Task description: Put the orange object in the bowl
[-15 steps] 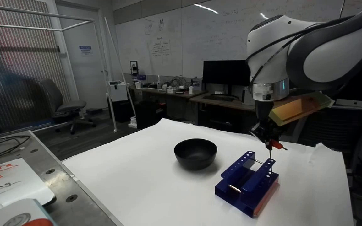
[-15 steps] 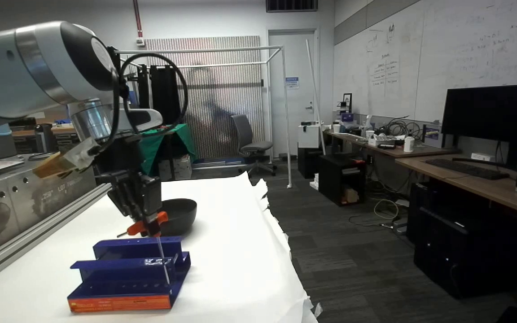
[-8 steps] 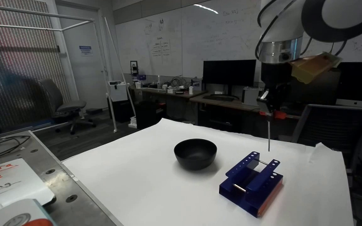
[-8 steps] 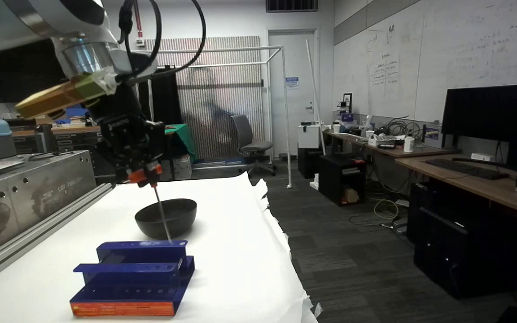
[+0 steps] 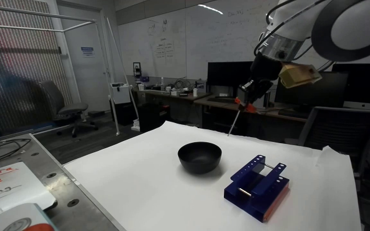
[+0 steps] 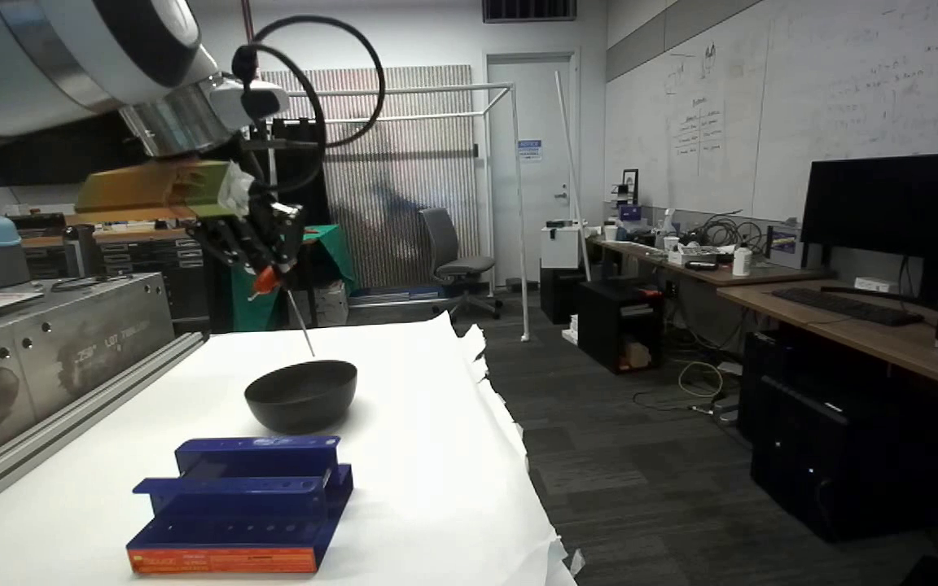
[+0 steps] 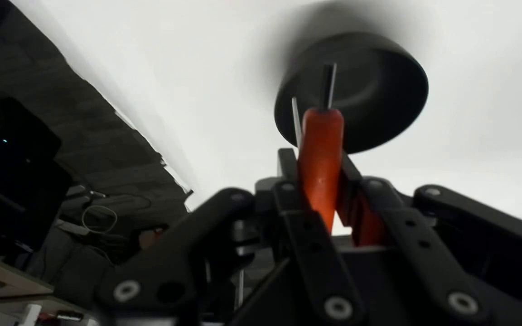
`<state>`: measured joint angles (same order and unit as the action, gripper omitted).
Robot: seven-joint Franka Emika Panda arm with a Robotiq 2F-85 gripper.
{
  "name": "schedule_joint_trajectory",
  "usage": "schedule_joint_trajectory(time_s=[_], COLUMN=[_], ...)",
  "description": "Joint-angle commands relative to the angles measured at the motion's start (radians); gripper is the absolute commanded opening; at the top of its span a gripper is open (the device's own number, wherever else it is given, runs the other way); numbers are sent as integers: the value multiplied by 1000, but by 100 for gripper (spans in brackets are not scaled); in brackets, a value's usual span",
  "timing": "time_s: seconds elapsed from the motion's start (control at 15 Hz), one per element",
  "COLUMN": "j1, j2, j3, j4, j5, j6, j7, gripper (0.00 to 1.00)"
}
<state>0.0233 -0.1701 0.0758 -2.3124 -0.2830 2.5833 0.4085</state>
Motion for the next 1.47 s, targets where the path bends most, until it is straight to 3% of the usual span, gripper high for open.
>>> schedule_joint_trajectory(time_s=[0.0,0.27,0.73,0.8,0.87,1.07,1.13,1.33,1.4], j1=[-18,6,3,-3,-7,-9,12,15,36], j2=[109,287,495,511,523,548,543,486,441], j3=[24,15,29,39,45,50,50,55,30], j4=[-19,-22,38,51,63,94,92,72,48], j5=[-13,11,5,6,5,0,133,201,205], j6=[279,499,639,642,641,630,623,565,535], j7=[65,70,60,56,54,50,-69,-161,-189], gripper=[11,12,14,36,47,70,77,98,100])
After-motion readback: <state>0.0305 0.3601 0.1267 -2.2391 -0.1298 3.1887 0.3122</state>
